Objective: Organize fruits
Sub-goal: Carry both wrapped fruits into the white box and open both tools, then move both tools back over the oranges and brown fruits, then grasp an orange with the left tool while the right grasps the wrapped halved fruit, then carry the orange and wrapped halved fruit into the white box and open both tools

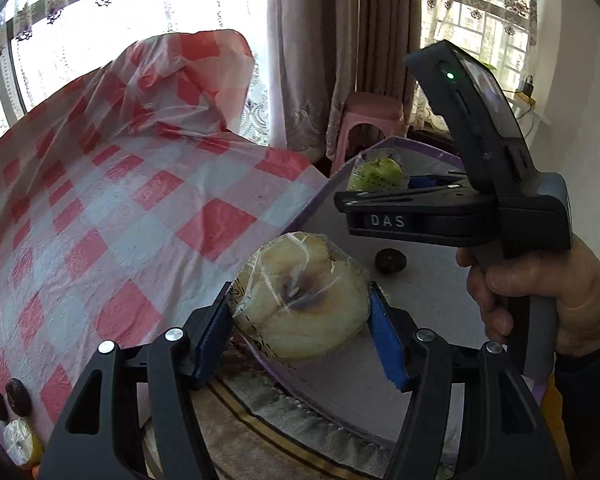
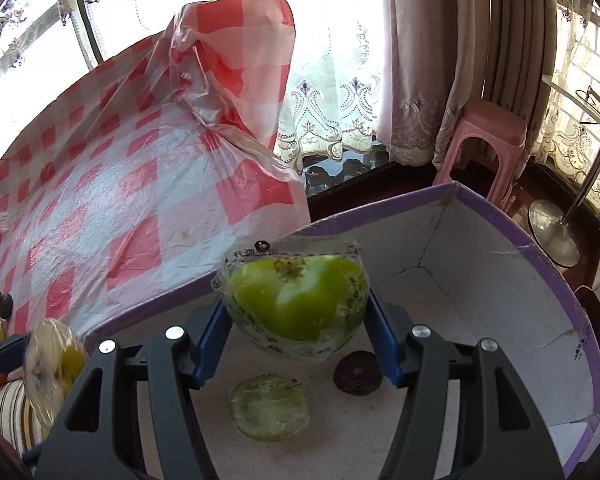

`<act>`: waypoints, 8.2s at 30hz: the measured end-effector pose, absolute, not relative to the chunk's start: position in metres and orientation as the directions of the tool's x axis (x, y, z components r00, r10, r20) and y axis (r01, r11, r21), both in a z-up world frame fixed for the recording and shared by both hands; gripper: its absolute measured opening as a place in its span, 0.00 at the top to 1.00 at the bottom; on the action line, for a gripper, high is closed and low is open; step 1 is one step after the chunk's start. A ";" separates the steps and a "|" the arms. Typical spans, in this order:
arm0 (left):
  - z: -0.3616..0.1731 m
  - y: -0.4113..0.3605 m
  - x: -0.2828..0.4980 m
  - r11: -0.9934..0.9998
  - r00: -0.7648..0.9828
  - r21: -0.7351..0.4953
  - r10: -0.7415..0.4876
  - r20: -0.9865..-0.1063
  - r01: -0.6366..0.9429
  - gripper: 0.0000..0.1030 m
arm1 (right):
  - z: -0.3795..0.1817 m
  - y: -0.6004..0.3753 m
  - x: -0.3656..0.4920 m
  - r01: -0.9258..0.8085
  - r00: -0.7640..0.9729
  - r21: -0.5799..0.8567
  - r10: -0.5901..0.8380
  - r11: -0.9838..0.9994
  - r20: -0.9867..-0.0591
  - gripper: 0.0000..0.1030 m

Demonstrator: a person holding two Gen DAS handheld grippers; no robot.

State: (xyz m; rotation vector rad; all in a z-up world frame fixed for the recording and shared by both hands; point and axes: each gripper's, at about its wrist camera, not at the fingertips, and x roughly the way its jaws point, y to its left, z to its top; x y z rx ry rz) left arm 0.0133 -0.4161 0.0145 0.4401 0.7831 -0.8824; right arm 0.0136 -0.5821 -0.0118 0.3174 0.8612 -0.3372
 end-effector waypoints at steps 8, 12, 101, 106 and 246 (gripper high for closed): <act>-0.035 -0.455 0.006 0.457 0.285 0.093 -0.371 -0.884 0.884 0.40 | -0.054 -0.592 0.025 0.441 0.497 0.085 -0.165 0.893 -0.852 0.40; -0.050 -0.465 0.001 0.423 0.316 0.171 -0.302 -0.899 0.890 0.40 | -0.063 -0.589 0.031 0.443 0.459 0.055 -0.174 0.895 -0.871 0.40; 0.022 -0.047 0.013 0.914 0.590 -0.257 -0.400 -0.701 0.314 0.32 | 0.037 -0.243 0.031 -0.247 0.624 0.198 0.312 0.948 -0.716 0.17; 0.013 -0.056 0.016 0.902 0.555 -0.255 -0.417 -0.720 0.347 0.40 | 0.035 -0.233 0.032 -0.270 0.610 0.195 0.324 0.943 -0.723 0.20; -0.042 -0.458 0.001 0.435 0.257 0.099 -0.322 -0.911 0.895 0.62 | -0.067 -0.539 -0.037 0.134 0.261 -0.208 -0.236 0.969 -0.936 0.41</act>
